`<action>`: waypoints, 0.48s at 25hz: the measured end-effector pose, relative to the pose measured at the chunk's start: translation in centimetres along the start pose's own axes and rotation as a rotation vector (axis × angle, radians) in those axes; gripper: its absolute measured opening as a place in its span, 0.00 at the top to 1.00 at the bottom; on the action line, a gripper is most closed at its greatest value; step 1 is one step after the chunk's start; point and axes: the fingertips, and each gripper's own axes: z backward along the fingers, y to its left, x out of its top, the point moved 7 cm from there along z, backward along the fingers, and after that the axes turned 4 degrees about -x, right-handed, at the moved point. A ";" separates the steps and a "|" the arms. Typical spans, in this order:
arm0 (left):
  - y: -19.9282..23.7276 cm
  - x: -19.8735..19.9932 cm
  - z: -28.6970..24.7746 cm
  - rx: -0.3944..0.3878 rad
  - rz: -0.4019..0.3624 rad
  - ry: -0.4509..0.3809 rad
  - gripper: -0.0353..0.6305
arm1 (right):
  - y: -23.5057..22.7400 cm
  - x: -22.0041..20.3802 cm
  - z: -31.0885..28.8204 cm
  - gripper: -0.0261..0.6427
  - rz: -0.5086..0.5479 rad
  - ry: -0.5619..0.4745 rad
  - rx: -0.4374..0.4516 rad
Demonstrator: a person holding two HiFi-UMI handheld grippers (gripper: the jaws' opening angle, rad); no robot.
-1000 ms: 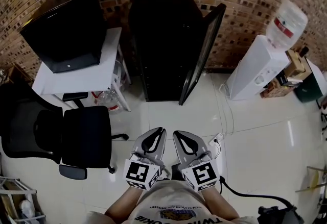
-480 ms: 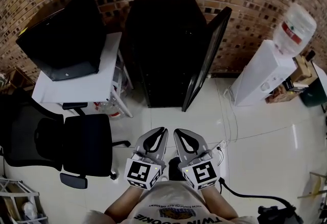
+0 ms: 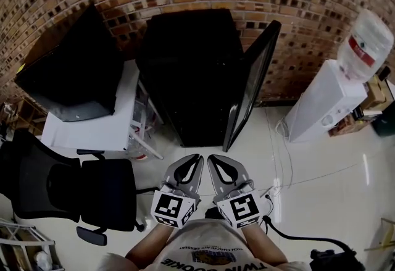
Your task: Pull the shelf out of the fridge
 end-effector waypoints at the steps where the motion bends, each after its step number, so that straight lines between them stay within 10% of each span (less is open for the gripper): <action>1: 0.3 0.1 -0.9 0.003 0.004 0.004 0.92 | -0.7 0.1 -0.4 0.95 -0.005 -0.005 0.000; 12: 4.3 -2.8 -7.7 -0.005 0.301 -0.021 0.90 | -6.0 0.0 -3.2 0.95 0.008 0.009 0.012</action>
